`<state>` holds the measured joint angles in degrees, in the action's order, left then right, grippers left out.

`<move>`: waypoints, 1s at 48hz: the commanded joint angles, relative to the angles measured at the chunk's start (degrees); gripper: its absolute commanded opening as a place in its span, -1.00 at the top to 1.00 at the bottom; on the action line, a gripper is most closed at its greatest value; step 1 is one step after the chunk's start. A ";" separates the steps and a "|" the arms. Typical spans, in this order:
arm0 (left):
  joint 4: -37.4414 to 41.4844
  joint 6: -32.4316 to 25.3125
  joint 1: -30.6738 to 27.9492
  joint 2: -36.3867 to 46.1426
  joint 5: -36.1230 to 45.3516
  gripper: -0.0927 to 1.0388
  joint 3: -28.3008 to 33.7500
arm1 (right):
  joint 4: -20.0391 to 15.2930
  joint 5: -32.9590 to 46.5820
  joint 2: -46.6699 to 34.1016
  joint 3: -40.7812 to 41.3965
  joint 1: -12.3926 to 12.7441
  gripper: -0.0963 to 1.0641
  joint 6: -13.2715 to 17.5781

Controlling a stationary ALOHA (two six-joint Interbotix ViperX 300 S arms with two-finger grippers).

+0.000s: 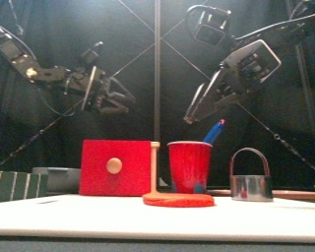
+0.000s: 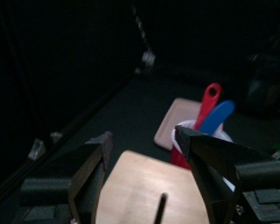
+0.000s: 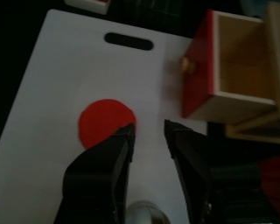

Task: Get the cutter from the drawer then cut the dough then place the extra dough in the bowl
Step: Shut the drawer

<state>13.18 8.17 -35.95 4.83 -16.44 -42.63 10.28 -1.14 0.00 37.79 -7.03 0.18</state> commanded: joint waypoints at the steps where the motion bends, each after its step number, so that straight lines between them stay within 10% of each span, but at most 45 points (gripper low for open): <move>1: 4.13 0.00 -2.02 -1.49 9.84 -0.69 6.15 | 0.18 0.53 -2.64 -4.39 -0.26 0.00 -0.62; 9: 8.70 -0.09 -2.20 -4.22 19.07 -0.37 9.32 | 3.08 0.53 -8.88 -9.76 0.00 0.33 -0.70; 48: 10.02 0.09 1.32 -7.65 21.01 -0.35 9.84 | 16.96 -8.79 -22.68 -29.18 13.97 0.34 -0.53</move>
<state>23.29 8.17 -35.60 -3.16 5.27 -34.19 26.81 -10.20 -23.38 10.63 5.36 -0.53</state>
